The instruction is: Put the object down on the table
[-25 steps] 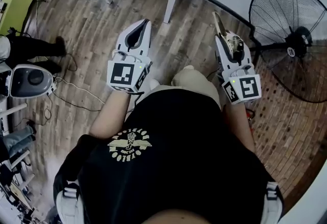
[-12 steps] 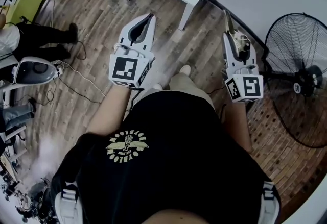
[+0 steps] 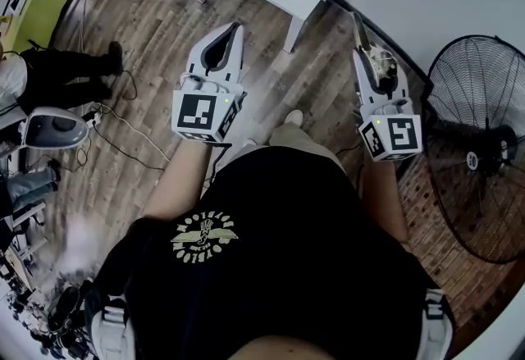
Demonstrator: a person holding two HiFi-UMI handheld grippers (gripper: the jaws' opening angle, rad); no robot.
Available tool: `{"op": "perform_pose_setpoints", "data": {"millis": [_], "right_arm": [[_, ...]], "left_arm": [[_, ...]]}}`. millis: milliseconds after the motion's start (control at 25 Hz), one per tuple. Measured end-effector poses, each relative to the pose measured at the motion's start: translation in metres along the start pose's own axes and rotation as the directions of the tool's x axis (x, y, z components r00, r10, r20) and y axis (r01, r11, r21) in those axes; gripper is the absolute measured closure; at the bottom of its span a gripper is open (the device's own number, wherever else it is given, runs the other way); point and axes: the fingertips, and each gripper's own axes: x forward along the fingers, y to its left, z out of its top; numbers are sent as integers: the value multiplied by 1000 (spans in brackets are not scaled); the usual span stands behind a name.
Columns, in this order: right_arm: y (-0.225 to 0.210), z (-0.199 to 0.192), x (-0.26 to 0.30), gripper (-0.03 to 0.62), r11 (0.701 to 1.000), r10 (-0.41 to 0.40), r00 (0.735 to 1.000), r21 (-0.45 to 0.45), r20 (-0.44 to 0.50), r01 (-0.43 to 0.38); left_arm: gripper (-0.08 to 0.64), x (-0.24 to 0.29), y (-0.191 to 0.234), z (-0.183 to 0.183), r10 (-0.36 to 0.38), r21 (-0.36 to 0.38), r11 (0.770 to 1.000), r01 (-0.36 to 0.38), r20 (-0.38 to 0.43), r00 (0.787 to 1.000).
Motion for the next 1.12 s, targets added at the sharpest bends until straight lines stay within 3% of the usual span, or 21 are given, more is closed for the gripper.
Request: {"op": "perform_pose_setpoints", "data": {"millis": [560,880,1120], "right_arm": [[-65,-2,31,463,998,47,999,36,-9,-46],[-107,-4,33,463,995,77,997,57,16,-78],[-111,-1,60,463,993,96,995,69,23,-98]], "left_arm": [[554,73,-11,7,26,-38,999,-26,-13,1000],[554,98,-35,14,61,-9,998,-61,-9,998],[554,110,-14,14,86,-13,996,-87,-15,996]]}}
